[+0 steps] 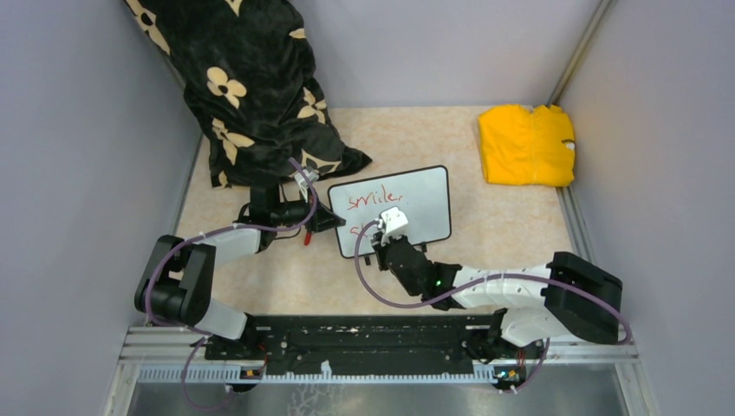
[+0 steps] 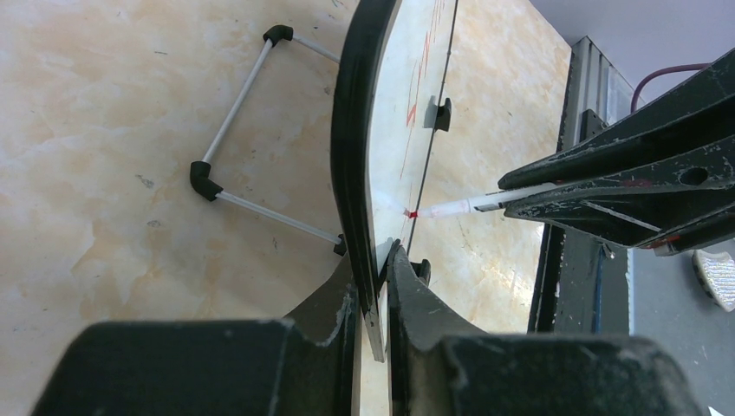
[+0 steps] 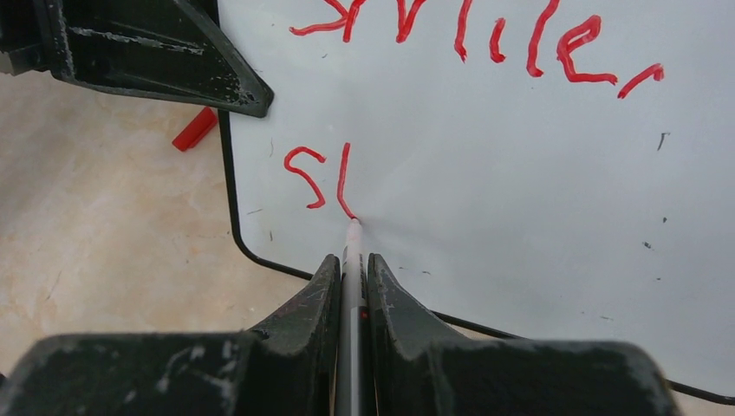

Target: Write a sentence on the whiteboard

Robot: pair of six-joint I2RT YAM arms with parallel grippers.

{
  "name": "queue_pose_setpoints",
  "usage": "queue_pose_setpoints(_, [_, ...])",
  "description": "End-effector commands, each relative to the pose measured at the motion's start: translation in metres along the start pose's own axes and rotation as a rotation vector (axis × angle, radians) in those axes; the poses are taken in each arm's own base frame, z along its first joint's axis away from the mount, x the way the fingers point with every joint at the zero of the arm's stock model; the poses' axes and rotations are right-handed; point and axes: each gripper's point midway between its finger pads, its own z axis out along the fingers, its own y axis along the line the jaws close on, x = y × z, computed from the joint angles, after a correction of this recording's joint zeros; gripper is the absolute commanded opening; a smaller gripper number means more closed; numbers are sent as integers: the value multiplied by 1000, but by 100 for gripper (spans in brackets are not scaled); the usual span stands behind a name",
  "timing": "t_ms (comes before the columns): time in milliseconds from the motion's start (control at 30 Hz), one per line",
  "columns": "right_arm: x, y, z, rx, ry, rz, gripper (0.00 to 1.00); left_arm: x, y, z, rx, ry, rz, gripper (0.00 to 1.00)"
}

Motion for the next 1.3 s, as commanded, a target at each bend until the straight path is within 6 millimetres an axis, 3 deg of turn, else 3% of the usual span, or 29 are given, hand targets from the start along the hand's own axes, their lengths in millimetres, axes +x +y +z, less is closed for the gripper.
queue_pose_setpoints(0, [-3,-19,-4,77,-12,7,0,33,32,-1,-137,82,2,0])
queue_pose_setpoints(500, [-52,15,-8,-86,-121,65,0,32,32,-1,-136,81,3,0])
queue_pose_setpoints(900, [-58,24,2,-91,-134,69,0,33,32,-1,-135,83,0,0])
queue_pose_setpoints(1267, [-51,15,10,-26,-123,65,0,33,32,-1,-135,84,0,0])
